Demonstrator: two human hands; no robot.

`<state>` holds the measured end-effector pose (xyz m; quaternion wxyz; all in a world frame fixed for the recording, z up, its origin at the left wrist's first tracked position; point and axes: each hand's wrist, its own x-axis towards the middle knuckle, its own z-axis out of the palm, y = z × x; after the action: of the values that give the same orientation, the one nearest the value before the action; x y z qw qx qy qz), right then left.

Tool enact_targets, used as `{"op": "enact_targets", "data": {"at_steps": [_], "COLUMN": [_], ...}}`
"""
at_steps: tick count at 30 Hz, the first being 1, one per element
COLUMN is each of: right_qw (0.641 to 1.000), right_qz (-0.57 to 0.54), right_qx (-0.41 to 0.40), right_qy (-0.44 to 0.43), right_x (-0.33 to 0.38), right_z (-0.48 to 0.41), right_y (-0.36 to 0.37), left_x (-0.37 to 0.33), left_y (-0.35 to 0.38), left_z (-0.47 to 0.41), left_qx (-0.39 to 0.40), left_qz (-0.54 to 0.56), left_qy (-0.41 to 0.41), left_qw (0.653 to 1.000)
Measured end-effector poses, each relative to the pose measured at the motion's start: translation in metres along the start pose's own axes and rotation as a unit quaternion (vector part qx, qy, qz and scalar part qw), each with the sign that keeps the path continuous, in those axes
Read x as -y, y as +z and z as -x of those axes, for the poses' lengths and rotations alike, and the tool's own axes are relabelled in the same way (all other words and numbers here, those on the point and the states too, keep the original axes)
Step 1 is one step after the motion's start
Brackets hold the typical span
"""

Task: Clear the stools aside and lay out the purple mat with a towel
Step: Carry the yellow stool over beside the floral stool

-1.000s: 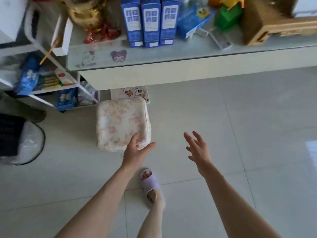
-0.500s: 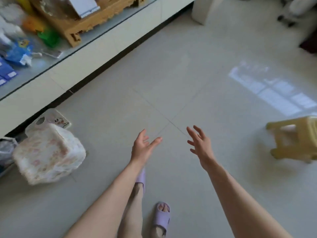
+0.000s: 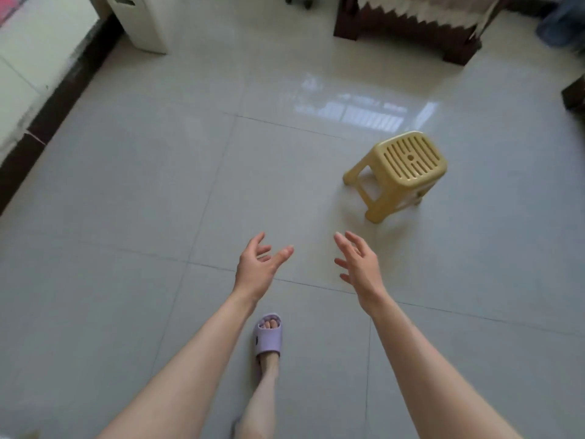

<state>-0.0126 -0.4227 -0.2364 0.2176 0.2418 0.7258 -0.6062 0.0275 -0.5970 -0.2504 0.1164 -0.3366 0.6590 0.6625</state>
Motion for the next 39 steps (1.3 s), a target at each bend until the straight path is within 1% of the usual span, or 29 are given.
{"op": "enact_targets", "data": {"at_steps": [2, 8, 10, 15, 22, 27, 33, 39], "right_qw": [0.999, 0.996, 0.995, 0.990, 0.993, 0.995, 0.995, 0.994], "right_qz": [-0.017, -0.044, -0.049, -0.070, -0.053, -0.027, 0.001, 0.033], "right_qx": [-0.028, -0.072, -0.082, -0.115, -0.092, -0.072, -0.041, -0.010], "right_qy": [0.006, 0.016, 0.015, 0.028, 0.055, 0.069, 0.091, 0.100], "right_x": [0.013, 0.037, 0.043, 0.061, 0.097, 0.110, 0.126, 0.145], "right_z": [-0.035, -0.107, -0.122, -0.182, -0.288, -0.350, -0.424, -0.506], "right_y": [-0.031, -0.105, -0.126, -0.202, -0.308, -0.364, -0.400, -0.411], "left_x": [-0.017, -0.060, -0.071, -0.099, -0.138, -0.147, -0.156, -0.159], "left_y": [0.043, 0.135, 0.161, 0.254, 0.390, 0.458, 0.512, 0.551], "left_z": [-0.034, -0.091, -0.102, -0.135, -0.193, -0.227, -0.274, -0.331], "left_qx": [0.024, 0.071, 0.080, 0.108, 0.085, 0.066, 0.043, 0.014], "left_qz": [-0.025, -0.084, -0.096, -0.115, -0.114, -0.096, -0.086, -0.073], "left_qy": [-0.002, -0.010, -0.014, -0.020, -0.043, -0.061, -0.078, -0.104], "left_qw": [0.999, 0.994, 0.992, 0.987, 0.989, 0.991, 0.992, 0.992]}}
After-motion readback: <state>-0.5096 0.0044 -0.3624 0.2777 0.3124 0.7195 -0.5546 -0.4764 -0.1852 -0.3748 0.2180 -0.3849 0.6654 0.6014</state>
